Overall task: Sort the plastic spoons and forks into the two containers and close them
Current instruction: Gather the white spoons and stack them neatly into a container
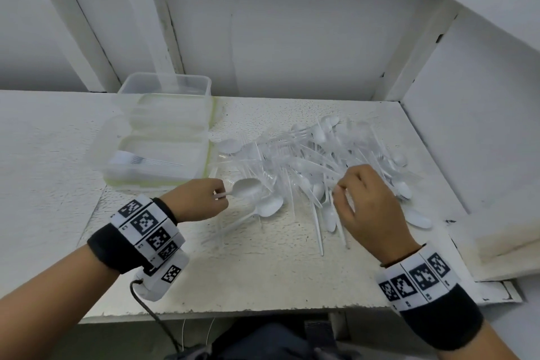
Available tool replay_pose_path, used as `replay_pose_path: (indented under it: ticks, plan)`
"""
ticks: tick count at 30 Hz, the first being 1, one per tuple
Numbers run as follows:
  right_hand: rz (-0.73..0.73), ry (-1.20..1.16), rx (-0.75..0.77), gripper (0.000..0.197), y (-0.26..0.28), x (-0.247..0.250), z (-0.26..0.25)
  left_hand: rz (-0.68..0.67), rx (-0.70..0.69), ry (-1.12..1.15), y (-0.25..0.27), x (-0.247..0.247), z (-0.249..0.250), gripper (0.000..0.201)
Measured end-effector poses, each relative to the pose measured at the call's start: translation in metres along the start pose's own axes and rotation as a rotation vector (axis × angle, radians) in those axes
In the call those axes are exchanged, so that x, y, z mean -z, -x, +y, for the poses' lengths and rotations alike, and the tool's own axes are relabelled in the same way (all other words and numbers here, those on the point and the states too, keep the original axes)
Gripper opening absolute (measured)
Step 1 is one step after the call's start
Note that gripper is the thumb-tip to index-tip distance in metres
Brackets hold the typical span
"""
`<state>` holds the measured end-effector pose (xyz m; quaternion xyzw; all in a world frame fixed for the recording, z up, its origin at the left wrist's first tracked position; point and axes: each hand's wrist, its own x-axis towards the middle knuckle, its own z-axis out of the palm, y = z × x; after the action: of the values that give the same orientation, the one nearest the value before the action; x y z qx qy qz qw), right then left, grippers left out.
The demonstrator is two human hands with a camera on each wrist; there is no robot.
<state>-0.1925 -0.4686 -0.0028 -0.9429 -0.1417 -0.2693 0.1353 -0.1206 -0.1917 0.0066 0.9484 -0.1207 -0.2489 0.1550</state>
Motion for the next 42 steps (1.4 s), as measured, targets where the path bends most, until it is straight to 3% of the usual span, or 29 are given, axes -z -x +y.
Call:
replay_pose_path:
  ticks: [4,6,9,12,14,16,19,23,25,28,31,36,42]
  plan:
    - [0.197,-0.369,-0.18,0.037,-0.014,0.002,-0.011,0.066,-0.09,0.059,0.0,-0.008,0.005,0.021]
    - [0.26,-0.542,-0.257,0.028,-0.022,0.004,-0.018,0.034,-0.123,0.04,-0.002,-0.015,0.012,0.017]
    - [0.291,-0.734,-0.349,0.024,-0.031,0.006,-0.027,-0.006,-0.123,-0.006,-0.008,-0.026,0.019,0.021]
    - [0.347,-0.879,-0.417,0.025,-0.035,0.008,-0.029,-0.024,-0.122,-0.052,-0.013,-0.032,0.02,0.011]
    - [0.343,-0.901,-0.45,0.033,-0.033,0.01,-0.025,-0.037,-0.129,-0.048,-0.014,-0.033,0.018,0.022]
    - [0.241,-0.837,-0.466,0.038,-0.029,0.012,-0.017,-0.034,-0.13,0.006,-0.014,-0.03,0.014,0.023]
    - [-0.034,-0.664,-0.5,0.043,-0.015,0.013,-0.003,-0.028,-0.13,0.115,-0.011,-0.021,0.008,0.026]
    - [-0.232,-0.325,-0.338,0.03,0.009,0.007,0.012,0.022,-0.135,0.215,-0.008,-0.012,0.002,0.024]
    - [-0.425,-0.237,-0.306,0.036,0.017,0.006,0.016,0.025,-0.114,0.321,-0.007,-0.011,-0.001,0.016]
    - [-0.745,0.113,-0.164,0.045,0.023,0.001,0.023,0.02,-0.084,0.486,-0.007,-0.012,-0.002,0.012]
    - [-0.791,0.222,-0.132,0.046,0.025,-0.007,0.027,0.017,-0.082,0.579,-0.006,-0.013,0.0,0.014]
    - [-0.732,0.248,-0.175,0.025,0.012,-0.011,0.02,0.054,-0.097,0.575,-0.005,-0.013,0.005,0.016]
    - [-0.872,0.356,-0.125,0.035,0.013,-0.018,0.009,0.097,-0.046,0.546,-0.006,-0.015,0.002,0.016]
